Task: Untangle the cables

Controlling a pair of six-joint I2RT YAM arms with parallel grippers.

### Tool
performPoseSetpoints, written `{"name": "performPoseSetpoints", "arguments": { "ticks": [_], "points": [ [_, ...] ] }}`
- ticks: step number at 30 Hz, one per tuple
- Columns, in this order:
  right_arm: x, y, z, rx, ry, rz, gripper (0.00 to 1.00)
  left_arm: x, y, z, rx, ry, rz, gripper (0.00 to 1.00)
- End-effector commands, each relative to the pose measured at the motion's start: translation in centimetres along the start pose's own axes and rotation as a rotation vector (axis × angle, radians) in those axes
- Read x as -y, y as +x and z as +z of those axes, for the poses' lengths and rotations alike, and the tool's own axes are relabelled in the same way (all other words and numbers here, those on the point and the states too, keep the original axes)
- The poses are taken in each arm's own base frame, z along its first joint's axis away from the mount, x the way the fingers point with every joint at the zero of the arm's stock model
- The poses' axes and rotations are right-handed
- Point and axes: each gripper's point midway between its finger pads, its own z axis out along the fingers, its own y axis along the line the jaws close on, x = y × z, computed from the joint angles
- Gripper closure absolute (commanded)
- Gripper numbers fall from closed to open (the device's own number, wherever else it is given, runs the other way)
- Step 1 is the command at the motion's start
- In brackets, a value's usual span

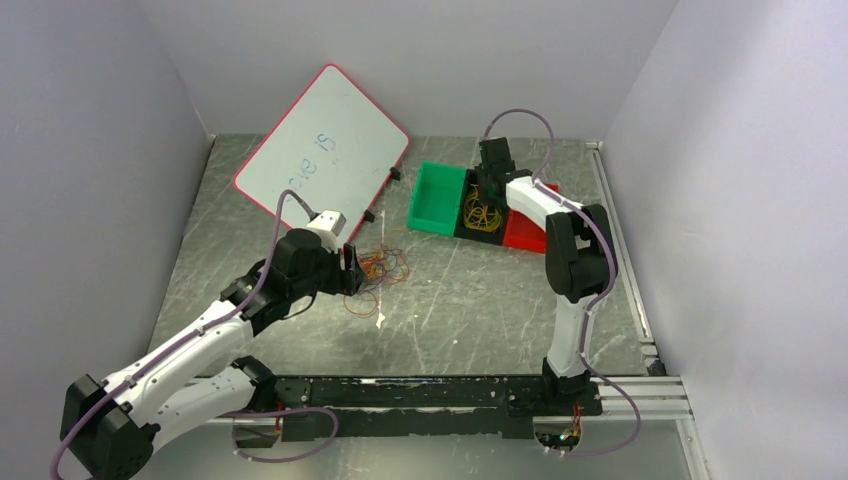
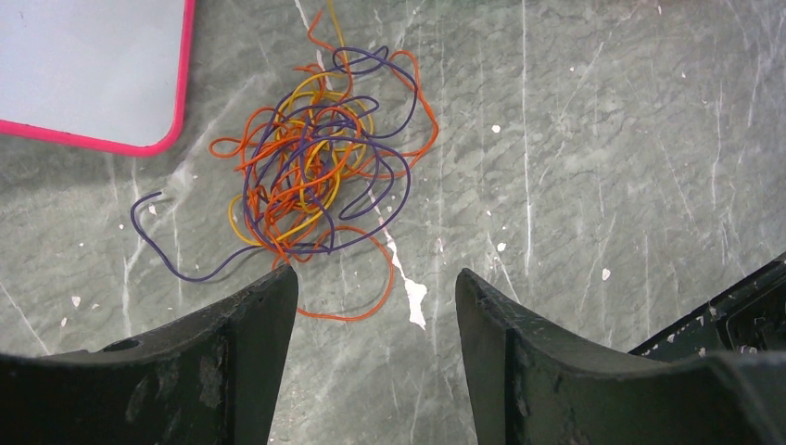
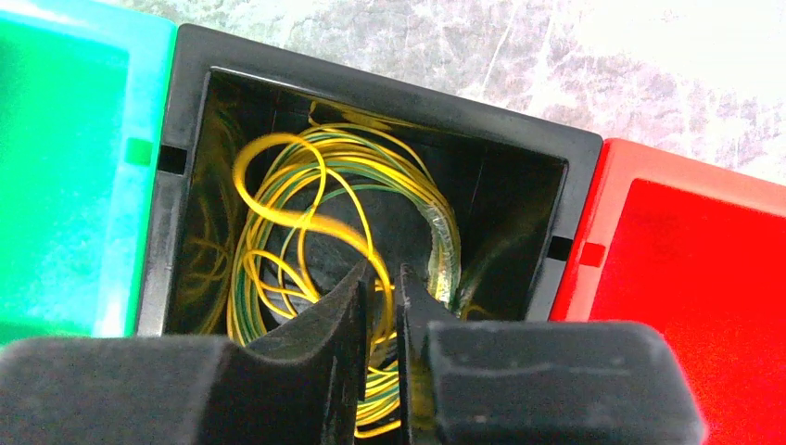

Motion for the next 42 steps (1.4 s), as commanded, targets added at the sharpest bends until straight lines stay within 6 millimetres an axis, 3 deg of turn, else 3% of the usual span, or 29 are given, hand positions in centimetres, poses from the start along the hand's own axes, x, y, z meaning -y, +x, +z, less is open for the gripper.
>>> {"name": "performPoseSetpoints", "arguments": {
  "ticks": [1, 7, 10, 15, 19, 28, 38, 42],
  "points": [
    [-0.2, -3.1, -2.3, 0.069, -0.02, 0.006, 0.77, -0.1, 0.0, 0.0, 0.002, -0.003, -0.01, 0.32],
    [-0.3, -5.5, -5.6, 0.126, -0.056, 0.032, 0.65, -0.1, -0.2, -0.1, 0.007, -0.004, -0.006, 0.32],
    [-0.1, -5.7, -7.2, 0.135, -0.066, 0.044, 0.6, -0.1, -0.3, 0.0, 0.008, -0.004, -0.006, 0.32],
    [-0.9, -5.0, -10.1, 0.147, -0.139, 0.078, 0.61, 0.1, -0.2, 0.0, 0.006, 0.004, -0.008, 0.32],
    [-2.4, -2.7, -10.8, 0.086, -0.221, 0.084, 0.68, 0.1, -0.1, 0.0, 0.005, 0.006, -0.012, 0.32],
    [-4.8, 1.3, -8.1, -0.063, -0.33, 0.049, 0.83, 0.1, -0.1, -0.1, 0.006, 0.005, -0.016, 0.32],
    [-4.3, 2.7, -3.0, -0.134, -0.248, 0.012, 0.88, -0.2, 0.0, -0.4, 0.006, -0.008, -0.018, 0.32],
    [-3.4, 2.2, -1.5, -0.123, -0.192, 0.0, 0.9, -0.5, 0.1, -0.6, 0.008, -0.02, -0.016, 0.32]
  ]
}}
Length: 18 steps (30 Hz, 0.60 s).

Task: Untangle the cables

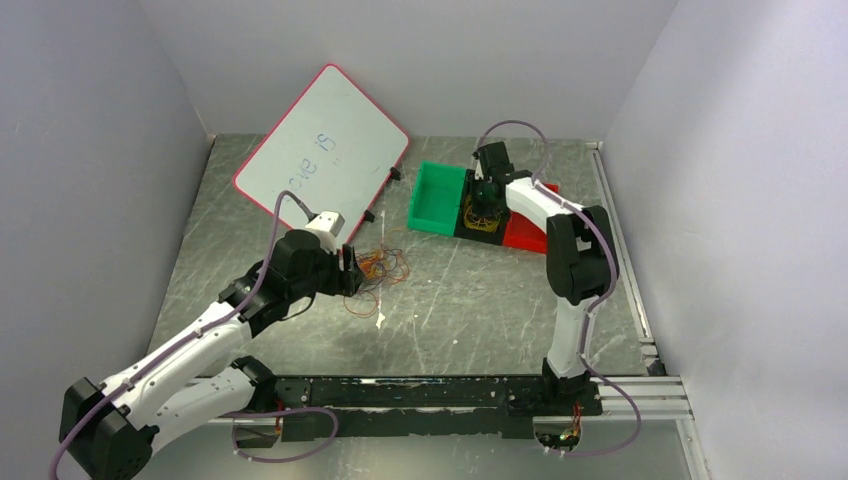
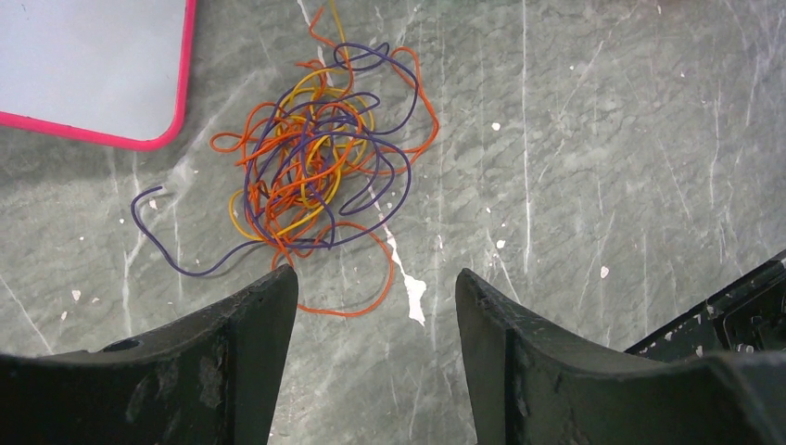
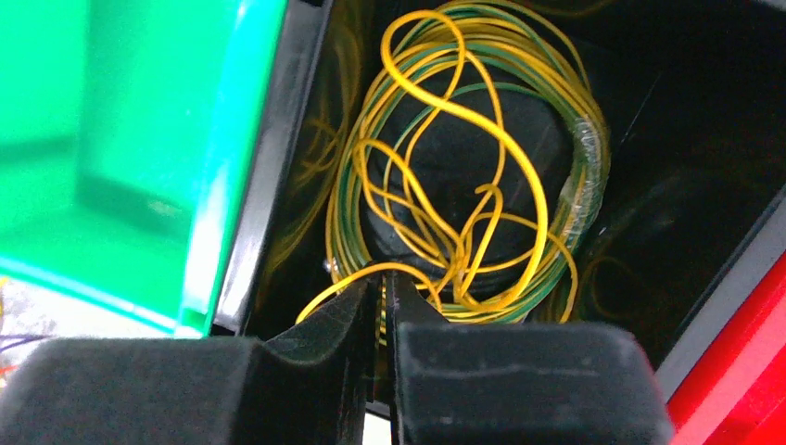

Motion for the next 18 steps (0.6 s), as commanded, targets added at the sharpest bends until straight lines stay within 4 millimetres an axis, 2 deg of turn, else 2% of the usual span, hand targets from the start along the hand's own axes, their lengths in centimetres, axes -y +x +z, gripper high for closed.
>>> {"name": "performPoseSetpoints", "arguments": {
  "ticks": [1, 9, 14, 18],
  "points": [
    [1.3, -1.8, 0.6, 0.04, 0.068, -0.024, 0.9, -0.5, 0.0, -0.5, 0.011, -0.02, -0.009, 0.32],
    [2.9, -2.6, 2.4, 0.05, 0.147, -0.01, 0.92, -0.5, 0.1, -0.6, 0.012, -0.017, -0.013, 0.32],
    [3.5, -2.3, 3.2, 0.034, 0.177, -0.002, 0.93, -0.7, 0.1, -0.7, 0.013, -0.026, -0.012, 0.32],
    [3.3, -2.2, 2.9, 0.033, 0.159, -0.003, 0.93, -0.7, 0.2, -0.8, 0.011, -0.024, -0.014, 0.32]
  ]
}}
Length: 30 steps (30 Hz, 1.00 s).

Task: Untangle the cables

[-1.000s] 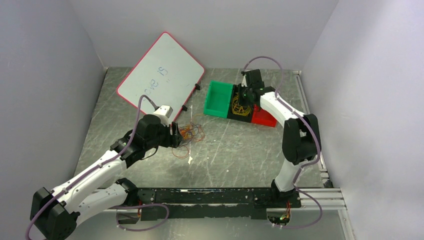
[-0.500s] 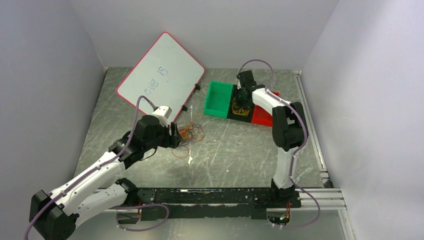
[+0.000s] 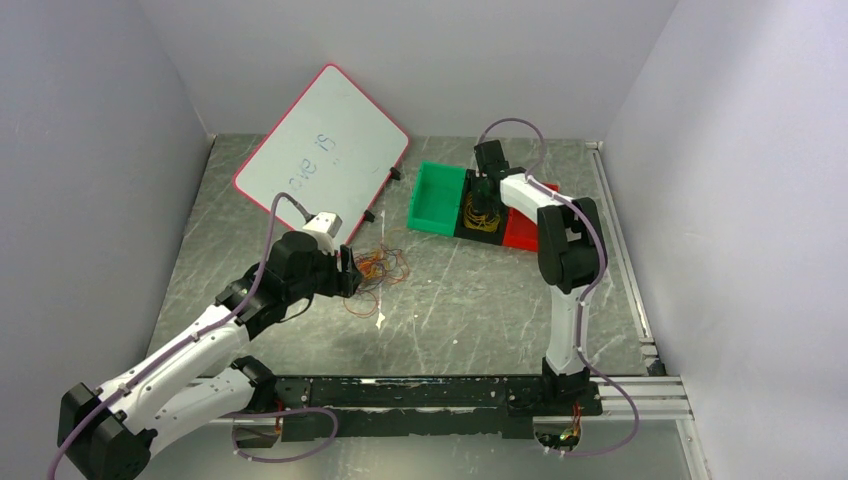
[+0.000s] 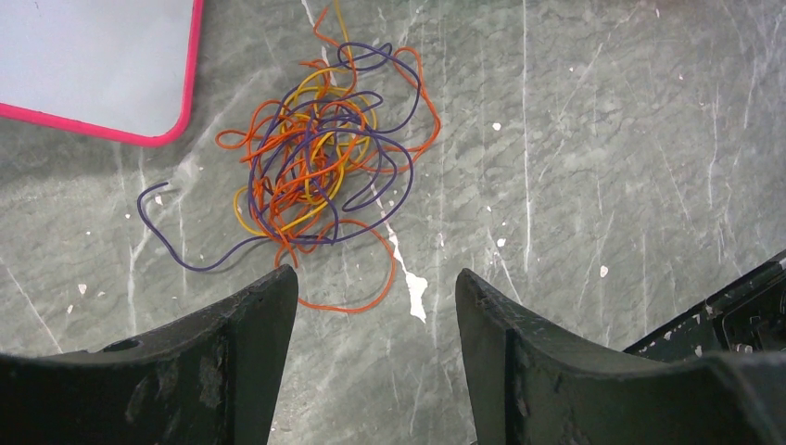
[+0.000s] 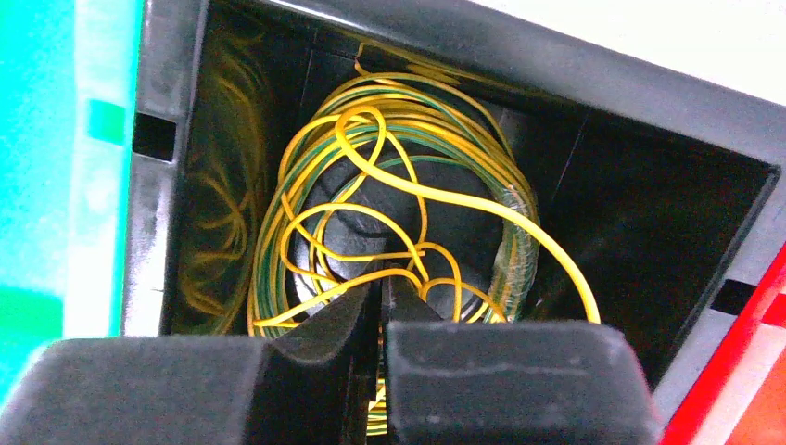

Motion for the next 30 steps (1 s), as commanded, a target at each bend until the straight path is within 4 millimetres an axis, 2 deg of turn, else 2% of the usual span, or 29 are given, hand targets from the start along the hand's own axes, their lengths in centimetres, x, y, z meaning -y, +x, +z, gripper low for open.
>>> {"name": "performPoseSetpoints", "arguments": {
  "ticks": [1, 6, 7, 10, 16, 22, 26, 29, 30],
  "points": [
    [0.2, -0.9, -0.5, 0.026, -0.003, 0.0, 0.93, -0.5, 0.3, -0.2, -0.001, -0.018, -0.011, 0.32],
    [-1.6, -2.6, -2.8, 0.075, -0.109, -0.013, 0.87, -0.4, 0.3, -0.1, -0.002, -0.017, -0.012, 0.32],
    [-1.6, -3.5, -4.2, 0.103, -0.12, -0.012, 0.85, -0.4, 0.3, -0.1, -0.002, -0.017, -0.011, 0.32],
    [-1.7, -4.2, -6.1, 0.122, -0.133, -0.012, 0.79, -0.4, 0.2, 0.1, -0.001, -0.018, -0.015, 0.32],
    [-1.2, -3.6, -9.6, 0.157, -0.132, 0.015, 0.68, -0.1, -0.3, 0.2, 0.026, -0.006, -0.043, 0.28],
    [-2.0, -2.8, -13.7, 0.206, -0.199, 0.037, 0.65, 0.1, -0.5, 0.4, 0.023, -0.007, -0.057, 0.24],
    [-5.0, -1.3, -16.4, 0.237, -0.272, 0.001, 0.64, -0.2, -0.5, 1.0, 0.002, -0.015, -0.06, 0.24],
    [-8.6, 0.5, -17.6, 0.239, -0.333, -0.051, 0.63, -0.7, -0.8, 1.4, -0.006, -0.022, -0.076, 0.24],
    [-10.4, 1.3, -18.1, 0.24, -0.366, -0.078, 0.63, -0.8, -1.0, 1.5, -0.006, -0.022, -0.08, 0.24]
  ]
}}
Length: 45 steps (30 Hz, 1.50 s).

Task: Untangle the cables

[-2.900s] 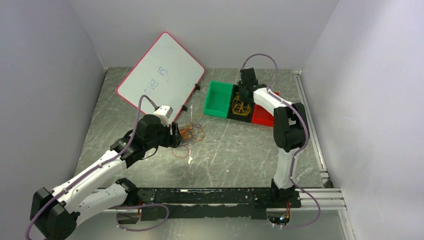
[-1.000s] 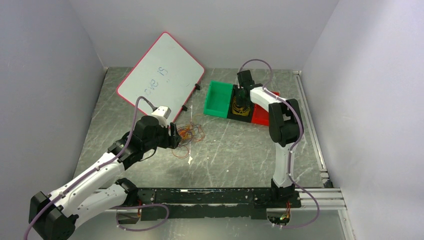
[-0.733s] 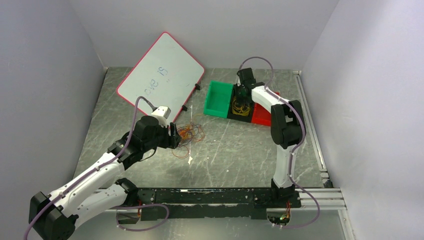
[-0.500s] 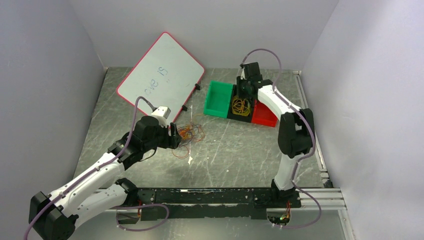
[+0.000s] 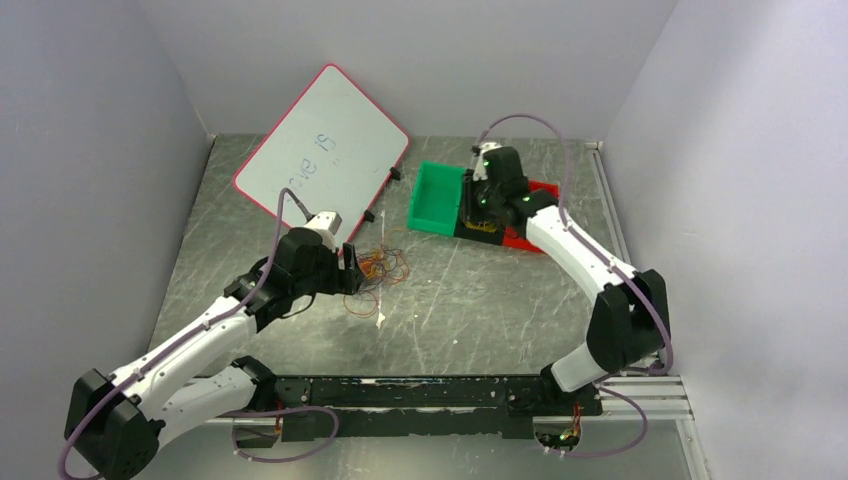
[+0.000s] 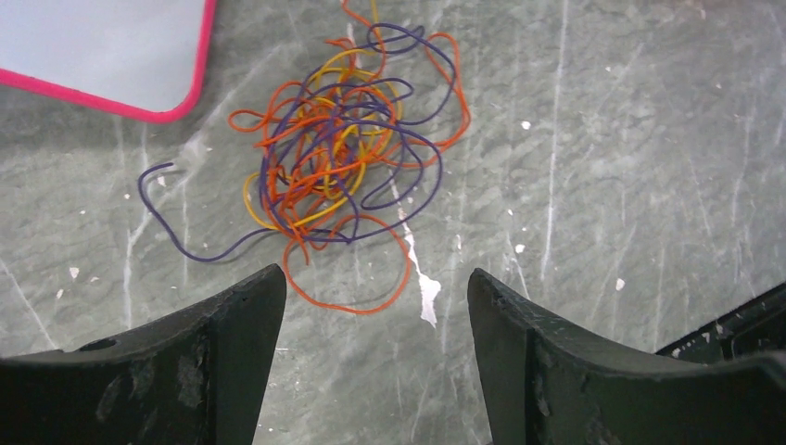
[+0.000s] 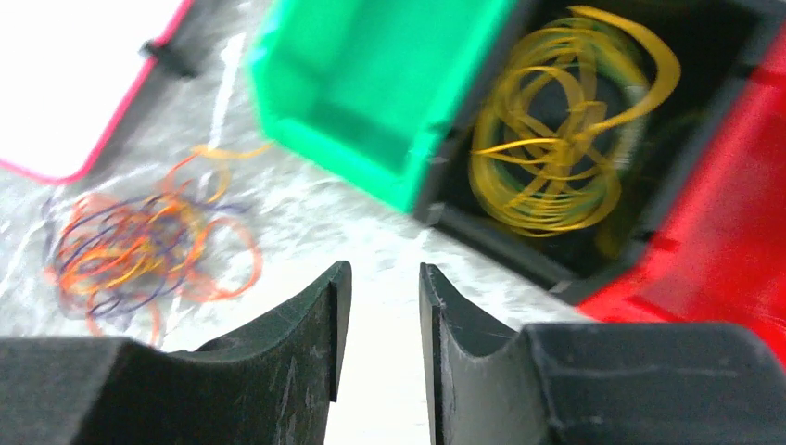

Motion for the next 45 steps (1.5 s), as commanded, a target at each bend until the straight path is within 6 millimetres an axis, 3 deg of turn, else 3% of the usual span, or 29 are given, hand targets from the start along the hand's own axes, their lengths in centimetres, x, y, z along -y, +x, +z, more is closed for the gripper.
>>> {"name": "performPoseSetpoints", "arguments": {
  "ticks": [1, 8, 14, 22, 27, 32, 45],
  "points": [
    [-7.2, 1.9, -1.0, 0.008, -0.158, -0.068, 0.63, 0.1, -1.9, 0.3, 0.034, 0.019, -0.028, 0.24],
    [-14.1, 4.9, 0.0, -0.028, -0.394, -0.242, 0.62, -0.1, -2.1, -0.3, 0.036, 0.014, -0.018, 0.26],
    [-16.5, 6.2, 2.7, -0.094, -0.443, -0.363, 0.62, -0.6, -1.4, -1.1, 0.036, -0.001, -0.043, 0.27],
    [-16.7, 4.0, 6.2, -0.049, -0.346, -0.4, 0.59, -0.5, -0.8, -1.4, 0.029, 0.014, -0.068, 0.28],
    [-16.0, 4.6, 8.6, -0.128, -0.353, -0.664, 0.53, -0.2, -1.1, -1.8, 0.029, 0.02, -0.065, 0.28],
    [-15.0, 5.6, 10.5, -0.188, -0.348, -0.816, 0.45, -0.7, -0.9, -2.2, 0.026, 0.001, -0.056, 0.28],
    [-14.8, 5.7, 13.5, -0.219, -0.336, -0.932, 0.46, -0.6, -0.9, -2.2, 0.025, 0.003, -0.061, 0.28]
  ]
}}
